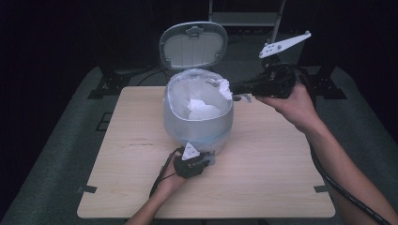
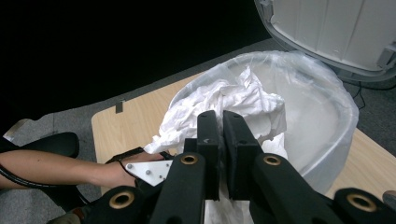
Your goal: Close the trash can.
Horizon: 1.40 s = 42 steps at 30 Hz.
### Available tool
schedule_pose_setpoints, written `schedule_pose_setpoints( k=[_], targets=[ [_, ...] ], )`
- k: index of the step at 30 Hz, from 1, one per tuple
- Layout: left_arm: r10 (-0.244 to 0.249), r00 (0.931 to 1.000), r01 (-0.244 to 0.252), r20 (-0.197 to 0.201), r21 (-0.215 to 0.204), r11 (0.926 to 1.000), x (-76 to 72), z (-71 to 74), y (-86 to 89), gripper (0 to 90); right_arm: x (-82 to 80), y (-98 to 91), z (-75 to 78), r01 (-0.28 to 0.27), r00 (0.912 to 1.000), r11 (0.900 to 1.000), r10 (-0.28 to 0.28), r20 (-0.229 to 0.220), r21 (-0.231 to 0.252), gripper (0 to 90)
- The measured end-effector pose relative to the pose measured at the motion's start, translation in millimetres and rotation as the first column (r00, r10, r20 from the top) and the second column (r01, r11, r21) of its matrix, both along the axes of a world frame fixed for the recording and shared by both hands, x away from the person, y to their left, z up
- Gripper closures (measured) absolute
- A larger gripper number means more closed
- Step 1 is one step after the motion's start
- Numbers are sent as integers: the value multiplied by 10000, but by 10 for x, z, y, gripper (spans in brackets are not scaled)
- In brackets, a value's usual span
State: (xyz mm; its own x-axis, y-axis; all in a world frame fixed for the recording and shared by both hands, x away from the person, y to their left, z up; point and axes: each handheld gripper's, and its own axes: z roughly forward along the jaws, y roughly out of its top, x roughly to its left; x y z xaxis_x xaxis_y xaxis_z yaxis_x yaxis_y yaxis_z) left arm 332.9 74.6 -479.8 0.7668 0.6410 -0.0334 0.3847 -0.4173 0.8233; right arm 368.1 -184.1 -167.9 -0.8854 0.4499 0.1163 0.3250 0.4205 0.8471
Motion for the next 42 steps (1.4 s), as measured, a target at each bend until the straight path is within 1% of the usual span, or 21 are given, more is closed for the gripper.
schedule_pose_setpoints(
  k=[9, 14, 22, 29, 37, 42],
  targets=[
    [1, 10000, -1, -12, -18, 10000, 1, 0, 1, 652, 64, 107, -20, -94, 9999, 9999, 95, -41, 39, 852],
    [-2, 10000, 2, -14, -18, 10000, 1, 0, 1, 652, 109, 190, -39, -177, 9998, 9998, 177, -85, -26, 852],
    [-1, 10000, 1, -24, -28, 10000, 3, 0, 2, 652, 157, 257, -59, -212, 9996, 9998, 211, -164, -34, 852],
    [-1, 10000, 1, -24, -27, 10000, 2, 0, 2, 652, 220, 379, -102, -309, 9993, 9993, 304, -229, -199, 852],
    [-6, 10000, 6, -28, -29, 10000, 3, 0, 3, 652, 269, 460, -124, -302, 9991, 9991, 293, -315, -288, 852],
    [-6, 10000, 6, -25, -35, 10000, 3, 0, 3, 652, 309, 512, -146, -302, 9991, 9989, 291, -295, -368, 851]
  ],
)
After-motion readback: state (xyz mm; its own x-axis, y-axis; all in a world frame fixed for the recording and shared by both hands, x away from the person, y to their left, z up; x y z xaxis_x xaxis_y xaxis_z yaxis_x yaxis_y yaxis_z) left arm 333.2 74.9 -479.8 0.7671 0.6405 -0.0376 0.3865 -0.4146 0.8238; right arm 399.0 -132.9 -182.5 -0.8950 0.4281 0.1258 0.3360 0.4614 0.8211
